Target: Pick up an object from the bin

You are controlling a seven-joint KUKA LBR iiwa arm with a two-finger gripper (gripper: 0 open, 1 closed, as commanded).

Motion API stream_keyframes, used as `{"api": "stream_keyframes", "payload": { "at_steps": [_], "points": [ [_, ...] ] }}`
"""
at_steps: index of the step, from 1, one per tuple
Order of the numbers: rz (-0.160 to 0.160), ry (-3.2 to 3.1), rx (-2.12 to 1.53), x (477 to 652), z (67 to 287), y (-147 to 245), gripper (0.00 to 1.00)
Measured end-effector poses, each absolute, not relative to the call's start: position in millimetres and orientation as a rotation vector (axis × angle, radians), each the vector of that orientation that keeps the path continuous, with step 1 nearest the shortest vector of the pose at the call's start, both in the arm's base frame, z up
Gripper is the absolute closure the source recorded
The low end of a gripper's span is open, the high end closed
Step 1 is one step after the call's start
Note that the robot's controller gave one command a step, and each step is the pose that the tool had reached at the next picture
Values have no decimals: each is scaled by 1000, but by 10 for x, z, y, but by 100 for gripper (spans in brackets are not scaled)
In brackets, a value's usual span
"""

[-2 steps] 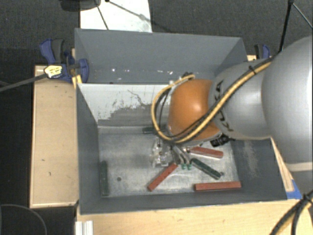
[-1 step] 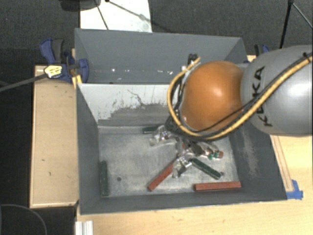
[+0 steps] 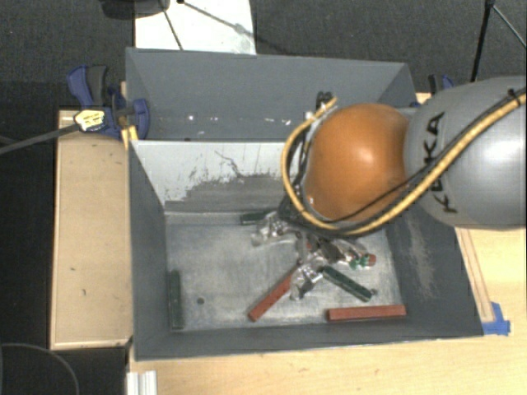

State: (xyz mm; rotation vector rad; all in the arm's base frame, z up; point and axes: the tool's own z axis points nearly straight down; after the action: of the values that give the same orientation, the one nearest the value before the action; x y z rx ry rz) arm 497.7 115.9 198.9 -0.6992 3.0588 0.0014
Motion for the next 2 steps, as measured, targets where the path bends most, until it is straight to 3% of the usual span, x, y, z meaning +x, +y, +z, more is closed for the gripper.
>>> {"api": "stream_keyframes", "payload": {
  "at_steps": [1, 2],
  "points": [
    [5, 2979, -940, 5271, 761, 919, 100],
    [2, 2985, -935, 5257, 735, 900, 0]
  ]
}}
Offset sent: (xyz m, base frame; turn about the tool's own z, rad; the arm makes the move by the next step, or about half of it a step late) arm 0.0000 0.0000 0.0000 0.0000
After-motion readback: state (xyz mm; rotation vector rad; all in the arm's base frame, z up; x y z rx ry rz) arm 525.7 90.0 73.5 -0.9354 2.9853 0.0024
